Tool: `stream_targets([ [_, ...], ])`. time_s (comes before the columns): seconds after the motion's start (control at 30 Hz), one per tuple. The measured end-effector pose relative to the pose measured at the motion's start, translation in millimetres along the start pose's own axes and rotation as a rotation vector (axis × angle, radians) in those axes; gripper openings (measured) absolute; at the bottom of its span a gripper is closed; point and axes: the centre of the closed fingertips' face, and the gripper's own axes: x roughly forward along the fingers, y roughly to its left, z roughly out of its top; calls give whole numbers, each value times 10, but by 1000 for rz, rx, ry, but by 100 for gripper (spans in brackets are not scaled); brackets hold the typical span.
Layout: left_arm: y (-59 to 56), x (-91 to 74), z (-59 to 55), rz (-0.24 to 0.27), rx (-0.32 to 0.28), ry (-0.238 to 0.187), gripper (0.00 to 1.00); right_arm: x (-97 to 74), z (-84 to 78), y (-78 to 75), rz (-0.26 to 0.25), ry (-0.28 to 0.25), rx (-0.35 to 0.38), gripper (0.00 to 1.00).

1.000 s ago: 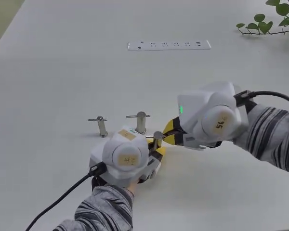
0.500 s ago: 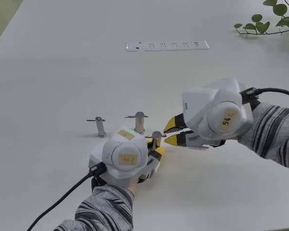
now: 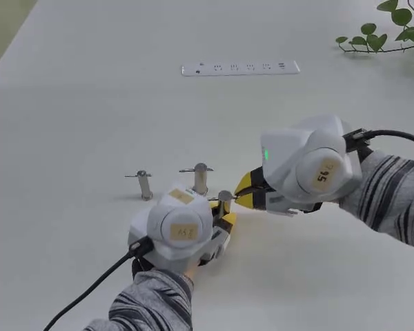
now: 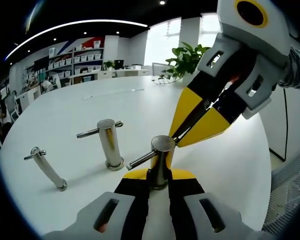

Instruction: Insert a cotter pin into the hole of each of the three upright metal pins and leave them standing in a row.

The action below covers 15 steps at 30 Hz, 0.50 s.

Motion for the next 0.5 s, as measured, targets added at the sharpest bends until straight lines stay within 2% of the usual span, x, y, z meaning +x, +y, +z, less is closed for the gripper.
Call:
stream_targets([
  [0.2, -3, 2, 0, 5, -1, 4, 11, 7, -9, 5, -2, -1, 6, 0],
  [0.37, 8, -22, -7, -3, -33, 20, 13, 15, -12, 0, -8, -9, 43, 2],
  [0.5, 24, -94, -44, -6, -27, 43, 22, 13, 15, 6, 9, -28, 91, 7],
])
